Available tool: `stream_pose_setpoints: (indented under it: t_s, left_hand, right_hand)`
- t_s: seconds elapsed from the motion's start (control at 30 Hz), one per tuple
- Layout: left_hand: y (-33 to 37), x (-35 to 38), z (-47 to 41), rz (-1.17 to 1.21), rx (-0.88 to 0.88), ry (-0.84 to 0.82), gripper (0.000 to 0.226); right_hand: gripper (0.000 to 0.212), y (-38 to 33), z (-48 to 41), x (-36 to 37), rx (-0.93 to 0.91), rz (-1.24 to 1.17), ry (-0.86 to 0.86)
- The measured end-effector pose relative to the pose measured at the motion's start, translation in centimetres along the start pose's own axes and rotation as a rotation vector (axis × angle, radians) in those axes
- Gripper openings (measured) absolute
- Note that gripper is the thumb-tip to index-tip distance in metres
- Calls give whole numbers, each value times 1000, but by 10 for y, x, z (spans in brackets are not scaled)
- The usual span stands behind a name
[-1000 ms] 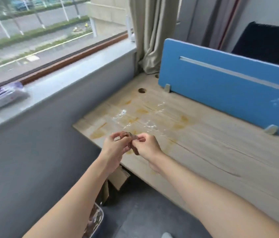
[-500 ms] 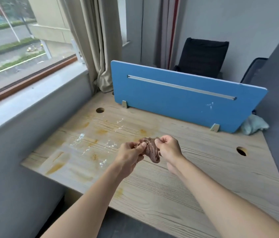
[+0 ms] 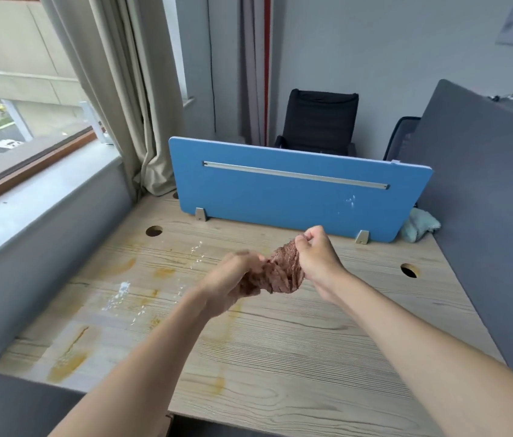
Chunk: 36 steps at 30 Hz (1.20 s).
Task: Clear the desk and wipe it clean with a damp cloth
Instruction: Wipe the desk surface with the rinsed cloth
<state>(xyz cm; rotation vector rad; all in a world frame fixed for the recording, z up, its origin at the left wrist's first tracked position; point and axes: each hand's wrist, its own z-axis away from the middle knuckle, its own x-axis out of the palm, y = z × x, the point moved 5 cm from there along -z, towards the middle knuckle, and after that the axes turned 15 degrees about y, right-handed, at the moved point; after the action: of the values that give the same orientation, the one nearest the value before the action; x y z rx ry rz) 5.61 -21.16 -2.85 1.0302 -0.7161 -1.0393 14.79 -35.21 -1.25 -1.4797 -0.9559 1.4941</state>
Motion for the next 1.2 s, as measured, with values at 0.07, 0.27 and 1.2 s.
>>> stream_pose_setpoints:
  t_s: [0.07, 0.27, 1.2]
  left_hand:
    - [9, 2, 1, -63, 18, -61, 24]
    - [25, -4, -8, -41, 183, 34, 10]
    - [79, 49, -133, -323, 271, 152, 27]
  right_hand:
    - [8, -9, 3, 4, -58, -10, 10]
    - [24, -24, 13, 2, -85, -128, -49]
    - [35, 45, -79, -28, 326, -418, -326]
